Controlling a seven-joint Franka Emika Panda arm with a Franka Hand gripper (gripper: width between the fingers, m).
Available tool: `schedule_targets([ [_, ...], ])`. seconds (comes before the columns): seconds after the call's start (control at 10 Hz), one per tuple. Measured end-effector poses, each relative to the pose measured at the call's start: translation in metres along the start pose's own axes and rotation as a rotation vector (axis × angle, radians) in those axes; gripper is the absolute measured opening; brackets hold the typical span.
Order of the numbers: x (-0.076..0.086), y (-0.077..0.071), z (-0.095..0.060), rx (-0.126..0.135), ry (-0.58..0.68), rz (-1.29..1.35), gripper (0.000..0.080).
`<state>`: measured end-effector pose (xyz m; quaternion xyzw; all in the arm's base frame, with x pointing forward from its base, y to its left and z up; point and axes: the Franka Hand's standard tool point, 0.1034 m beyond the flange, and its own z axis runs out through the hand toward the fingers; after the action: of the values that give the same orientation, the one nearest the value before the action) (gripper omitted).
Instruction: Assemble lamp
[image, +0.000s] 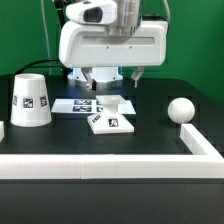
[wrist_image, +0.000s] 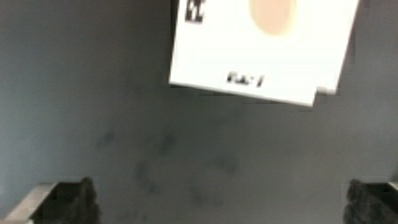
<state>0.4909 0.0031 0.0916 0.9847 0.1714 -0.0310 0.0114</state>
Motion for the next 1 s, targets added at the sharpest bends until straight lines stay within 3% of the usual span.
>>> schedule_targets([
  [0.2, -0.01, -0.005, 0.007, 0.01, 0.003, -0.019, 0.0699],
  [0.7, -0.01, -0.004, 0.008, 0.01, 0.002, -0.02, 0.0699],
  [1.0, -0.028, -0.011, 0.023, 0.02, 0.011, -0.016, 0.0699],
])
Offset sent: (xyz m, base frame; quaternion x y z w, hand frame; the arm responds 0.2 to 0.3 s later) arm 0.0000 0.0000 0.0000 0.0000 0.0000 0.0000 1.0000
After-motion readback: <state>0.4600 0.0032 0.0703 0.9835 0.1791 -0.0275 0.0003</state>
